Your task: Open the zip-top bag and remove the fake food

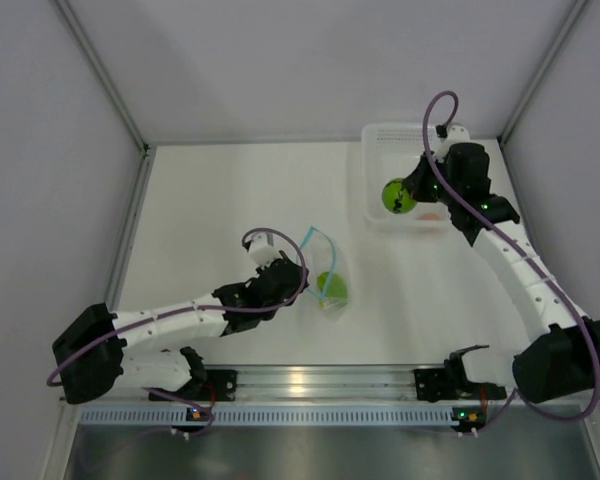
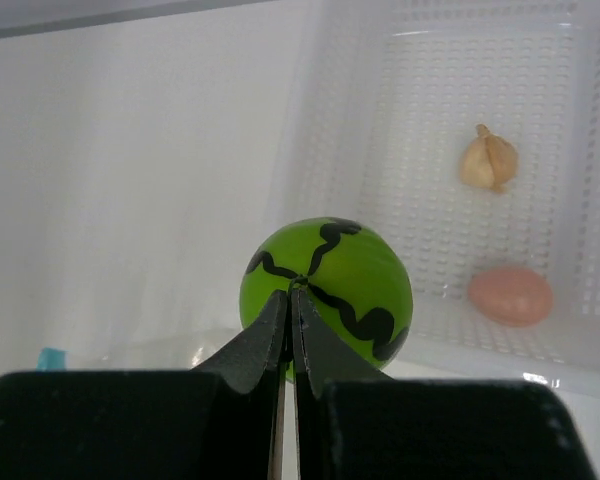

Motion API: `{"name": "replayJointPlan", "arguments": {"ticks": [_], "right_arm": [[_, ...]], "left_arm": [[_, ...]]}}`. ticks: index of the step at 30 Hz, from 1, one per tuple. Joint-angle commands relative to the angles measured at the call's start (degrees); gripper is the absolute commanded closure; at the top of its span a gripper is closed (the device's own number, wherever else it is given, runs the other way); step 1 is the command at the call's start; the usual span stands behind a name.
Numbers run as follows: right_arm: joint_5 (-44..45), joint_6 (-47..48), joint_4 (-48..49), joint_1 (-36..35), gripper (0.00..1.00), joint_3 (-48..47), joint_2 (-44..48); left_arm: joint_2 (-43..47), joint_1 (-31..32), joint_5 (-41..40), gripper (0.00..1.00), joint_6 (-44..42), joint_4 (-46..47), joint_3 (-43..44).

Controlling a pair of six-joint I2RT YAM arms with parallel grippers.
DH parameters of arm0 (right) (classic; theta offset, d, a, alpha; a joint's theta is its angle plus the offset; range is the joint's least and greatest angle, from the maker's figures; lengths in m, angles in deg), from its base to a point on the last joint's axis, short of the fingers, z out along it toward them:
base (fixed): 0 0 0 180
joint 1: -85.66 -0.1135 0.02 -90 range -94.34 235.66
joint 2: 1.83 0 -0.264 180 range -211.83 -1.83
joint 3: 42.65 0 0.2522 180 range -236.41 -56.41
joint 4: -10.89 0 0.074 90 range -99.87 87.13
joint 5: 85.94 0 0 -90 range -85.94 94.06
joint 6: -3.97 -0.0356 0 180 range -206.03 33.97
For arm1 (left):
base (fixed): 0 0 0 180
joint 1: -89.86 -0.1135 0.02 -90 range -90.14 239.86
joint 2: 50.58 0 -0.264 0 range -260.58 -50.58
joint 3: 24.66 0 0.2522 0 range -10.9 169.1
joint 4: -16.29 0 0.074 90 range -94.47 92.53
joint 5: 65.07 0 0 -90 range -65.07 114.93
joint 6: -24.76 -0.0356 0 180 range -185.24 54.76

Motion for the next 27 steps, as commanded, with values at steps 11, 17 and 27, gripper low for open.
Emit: {"name": "replayJointPlan", "arguments": {"ticks": [11, 17, 27], "right_arm": [[2.8, -1.8, 11.4, 4.7, 1.00, -0.7, -15.7], [2.1, -2.4, 11.5, 4.7, 0.91, -1.9, -22.2], [5.0, -1.1, 7.8, 2.0, 0.52, -2.8, -20.6]], "left_arm": [[3.8, -1.1, 1.6, 1.00, -0.6, 0.7, -1.0], [4.2, -1.1, 2.1, 1.00, -0.9, 0.7, -1.0], [4.9, -1.1, 3.2, 1.00, -1.4, 0.7, -0.5]]}}
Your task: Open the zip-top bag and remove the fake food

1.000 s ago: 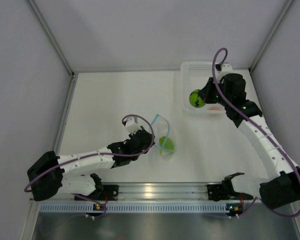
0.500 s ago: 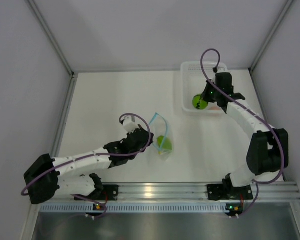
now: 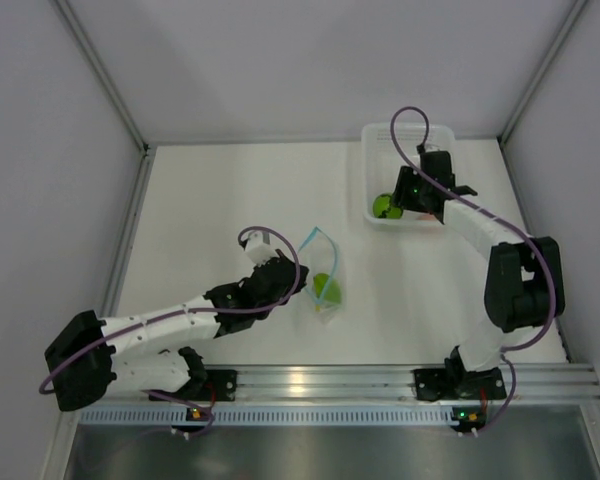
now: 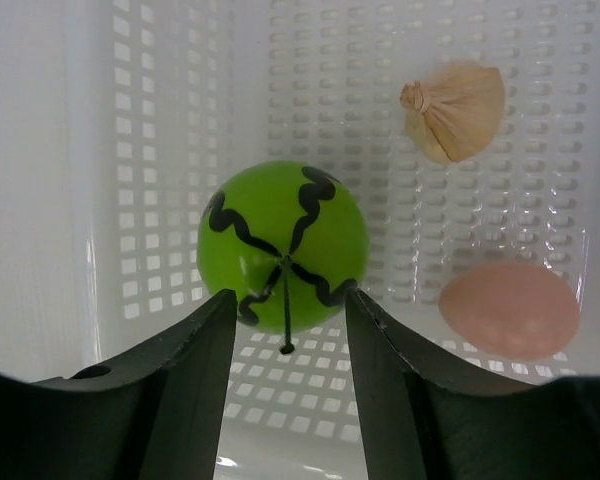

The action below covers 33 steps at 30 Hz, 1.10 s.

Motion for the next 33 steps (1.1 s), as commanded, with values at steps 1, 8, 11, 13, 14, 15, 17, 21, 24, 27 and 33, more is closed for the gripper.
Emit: {"name": "replayJointPlan", "arguments": {"ticks": [1, 8, 11, 13, 14, 15, 17, 21, 24, 27, 33], "right_arm": [[2.5, 1.5, -0.1, -1.9, 0.51, -3.3, 4.7], [14.2, 3.9, -7.8, -10.5, 0.48, -4.7, 15.5], [16.2, 3.9, -12.1, -16.1, 0.51, -4.7, 19.1], [16.4, 3.7, -14.8, -20.9, 0.55, -4.3, 20.7], [16.8, 3.5, -15.8, -22.6, 0.57, -4.5, 22.1], [17.7, 2.9, -16.4, -26.2, 0.60, -4.0, 23.0], [17.1, 1.8, -17.6, -29.8, 0.66, -3.6, 25.1], [21.0, -0.9, -20.3, -41.4, 0.71, -3.3, 28.2], [23.9, -3.5, -22.0, -48.6, 0.73, -3.1, 28.9], [27.5, -6.4, -24.2, -53.8, 0.73, -2.7, 26.9], [31.2, -13.1, -21.3, -56.4, 0.79, 1.0, 22.1]], "left_arm": [[1.2, -0.3, 0.7, 1.00, -1.0, 0.7, 0.4], [0.9, -0.2, 1.8, 1.00, -0.9, 0.7, 1.8], [0.8, -0.2, 2.0, 1.00, -0.5, 0.7, 2.1], [0.6, -0.2, 2.1, 1.00, -0.2, 0.7, 2.2], [0.6, -0.3, 2.1, 1.00, -0.1, 0.7, 2.2], [0.6, -0.2, 2.0, 1.00, 0.4, 0.7, 2.3], [0.6, -0.3, 1.9, 1.00, 0.7, 0.7, 2.3], [0.5, -0.2, 1.9, 1.00, 1.7, 0.7, 2.8], [0.5, -0.2, 1.6, 1.00, 2.8, 0.7, 2.6], [0.5, -0.1, 1.5, 1.00, 4.1, 0.7, 2.4], [0.5, 0.4, 1.2, 1.00, 6.9, 0.7, 2.2]]}}
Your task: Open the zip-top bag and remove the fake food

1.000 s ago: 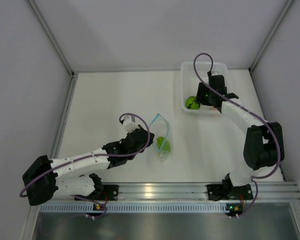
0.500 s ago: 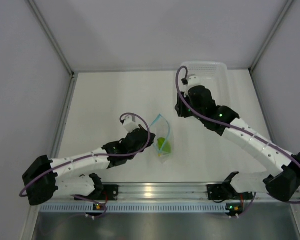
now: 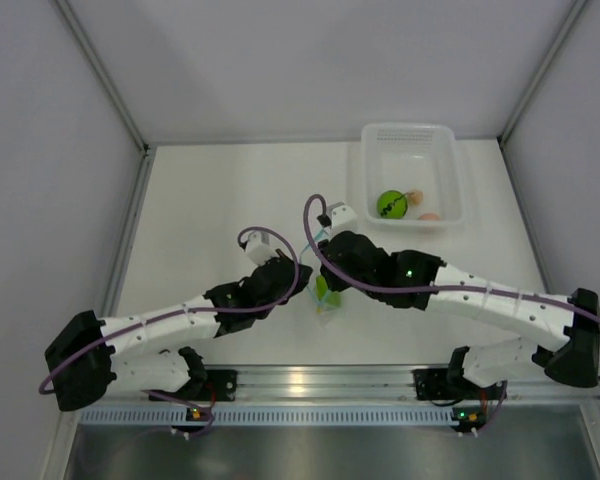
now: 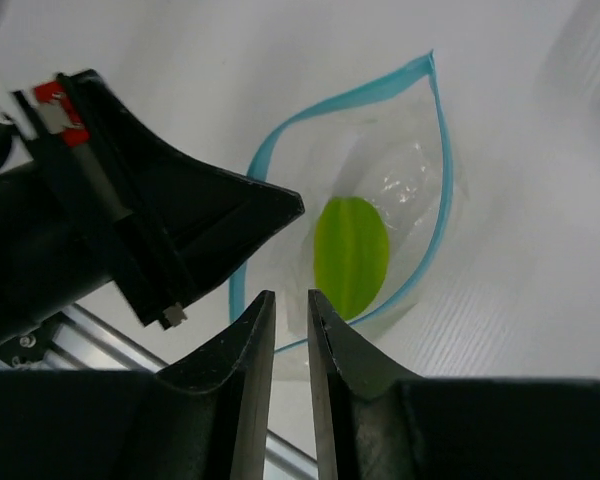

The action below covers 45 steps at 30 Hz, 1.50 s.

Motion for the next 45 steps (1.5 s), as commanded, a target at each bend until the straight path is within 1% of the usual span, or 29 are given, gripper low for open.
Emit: {"name": "replayJointPlan", "arguments": {"ticks": [1, 5, 10, 14, 18, 25, 29, 31, 36, 37, 41, 45], "right_arm": [[5.8, -6.1, 1.3, -0.8, 0.80, 2.0, -2.6], [7.6, -6.5, 2.9, 0.4, 0.80, 1.7, -7.0], [4.7, -6.6, 8.6, 3.6, 0.80, 2.7, -9.5], [5.2, -8.7, 9.0, 4.8, 0.80, 2.8, -13.0], [4.3, -11.1, 11.3, 5.5, 0.80, 5.9, -14.5], [2.7, -11.5, 12.3, 5.6, 0.79, 8.0, -18.1], [-1.3, -10.7, 17.7, 5.5, 0.75, 11.5, -17.6], [-2.3, -10.5, 18.2, 5.5, 0.72, 12.7, -17.2], [-4.0, -8.7, 16.5, 5.3, 0.66, 11.9, -17.0], [-4.4, -8.6, 16.3, 5.2, 0.63, 11.8, -17.3], [-6.0, -7.9, 15.2, 5.2, 0.56, 11.3, -19.5], [-3.9, -7.9, 12.4, 4.9, 0.50, 10.6, -21.3]], "left_arm": [[0.4, 0.5, -0.6, 1.00, 2.3, 0.9, 1.7], [0.3, 0.9, -0.2, 1.00, 2.8, 1.2, 1.3], [0.9, 0.9, 0.6, 1.00, 3.0, 3.0, -0.5], [1.0, 0.9, 1.5, 1.00, 3.3, 4.2, -0.9], [1.2, 0.9, 1.9, 1.00, 3.7, 4.9, -1.4], [3.0, 0.9, 1.4, 1.00, 4.4, 5.7, -3.4], [4.3, 0.8, -0.1, 1.00, 4.8, 5.6, -5.5], [4.8, 0.9, -0.5, 1.00, 4.9, 5.6, -6.3], [5.2, 0.8, -1.2, 1.00, 3.7, 5.4, -6.3], [5.3, 0.7, -1.3, 1.00, 3.4, 5.4, -6.0], [5.2, 0.7, -1.8, 1.00, 2.9, 5.5, -5.8], [4.8, 0.8, -1.7, 1.00, 2.5, 5.5, -5.9]]}}
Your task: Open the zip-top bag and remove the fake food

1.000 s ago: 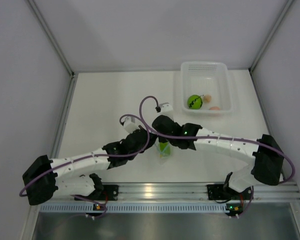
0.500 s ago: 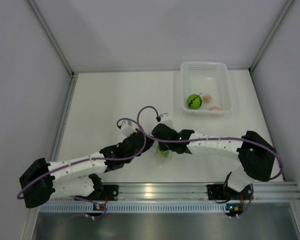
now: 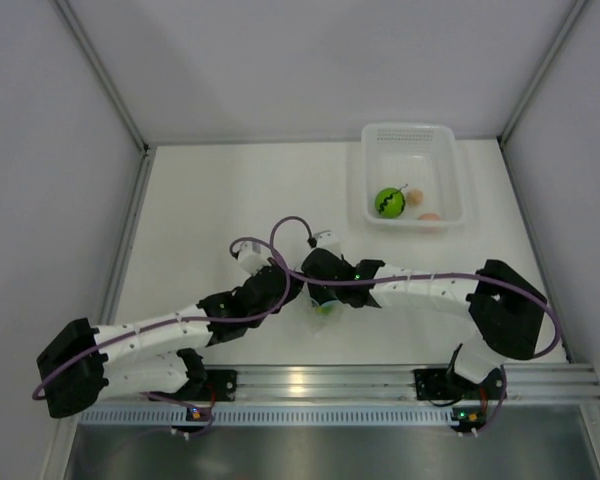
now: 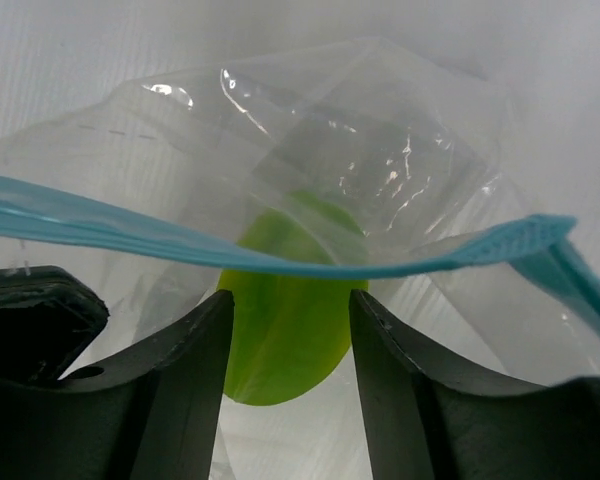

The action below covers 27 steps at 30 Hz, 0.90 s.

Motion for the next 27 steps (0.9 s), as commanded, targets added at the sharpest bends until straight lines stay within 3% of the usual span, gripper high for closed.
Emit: {"name": "replayJointPlan", "arguments": {"ticks": [1, 9, 20, 24, 27], "right_arm": [[1.0, 0.5, -2.5, -0.4, 0.47, -1.9, -2.1], [-1.2, 1.1, -1.8, -1.0, 0.37, -2.3, -6.6], [-5.8, 0.2, 4.8, -1.1, 0.35, -0.3, -6.4], [-4.5, 0.5, 3.6, -1.1, 0.36, -1.6, -8.6], [-3.8, 0.5, 4.1, -1.0, 0.42, -1.6, -9.7]], "left_arm": [[0.6, 0.0, -1.5, 1.00, -0.6, 2.5, 0.2], [-0.8, 0.0, -1.2, 1.00, -0.3, 2.6, 0.2], [-1.0, 0.0, -1.0, 1.00, 0.3, 2.7, -0.3], [-0.9, 0.0, -0.8, 1.00, 0.2, 2.7, -0.2], [-0.7, 0.1, -0.9, 1.00, 0.1, 2.7, -0.3]]}}
